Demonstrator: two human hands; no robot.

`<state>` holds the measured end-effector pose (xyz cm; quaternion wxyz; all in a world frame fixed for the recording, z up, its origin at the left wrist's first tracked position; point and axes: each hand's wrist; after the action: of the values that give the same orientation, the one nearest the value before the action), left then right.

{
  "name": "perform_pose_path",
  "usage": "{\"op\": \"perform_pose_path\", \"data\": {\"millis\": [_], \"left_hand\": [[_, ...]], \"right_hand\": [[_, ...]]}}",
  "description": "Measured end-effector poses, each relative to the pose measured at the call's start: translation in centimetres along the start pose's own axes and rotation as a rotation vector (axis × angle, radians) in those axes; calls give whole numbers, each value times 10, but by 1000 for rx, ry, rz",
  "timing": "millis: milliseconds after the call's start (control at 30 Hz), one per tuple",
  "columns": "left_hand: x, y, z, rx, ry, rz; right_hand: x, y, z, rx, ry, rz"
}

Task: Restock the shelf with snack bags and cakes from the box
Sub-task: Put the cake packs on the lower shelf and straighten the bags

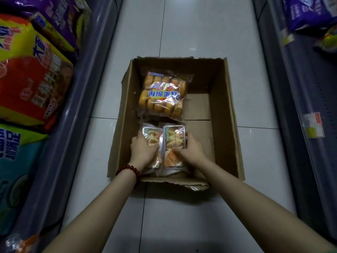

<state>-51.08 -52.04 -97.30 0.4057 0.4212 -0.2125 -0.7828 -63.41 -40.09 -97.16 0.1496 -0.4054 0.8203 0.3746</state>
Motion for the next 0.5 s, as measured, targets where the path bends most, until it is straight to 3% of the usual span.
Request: {"op": "perform_pose_path", "data": {"millis": [167, 500], "left_hand": [[-1, -1, 3, -141, 92, -68], [-23, 15, 19, -458, 189, -227]], "right_hand": [[1, 6, 4, 300, -63, -25], [-15, 26, -11, 352, -92, -15]]}}
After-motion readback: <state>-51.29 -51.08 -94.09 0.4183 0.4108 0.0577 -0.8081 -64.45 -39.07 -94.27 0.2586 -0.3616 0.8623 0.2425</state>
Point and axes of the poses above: each hand's wrist, its own x-axis towards the middle knuckle, its own y-axis out of the back of the hand, z = x × y, and after that the axes turned 7 degrees about z, right-handed
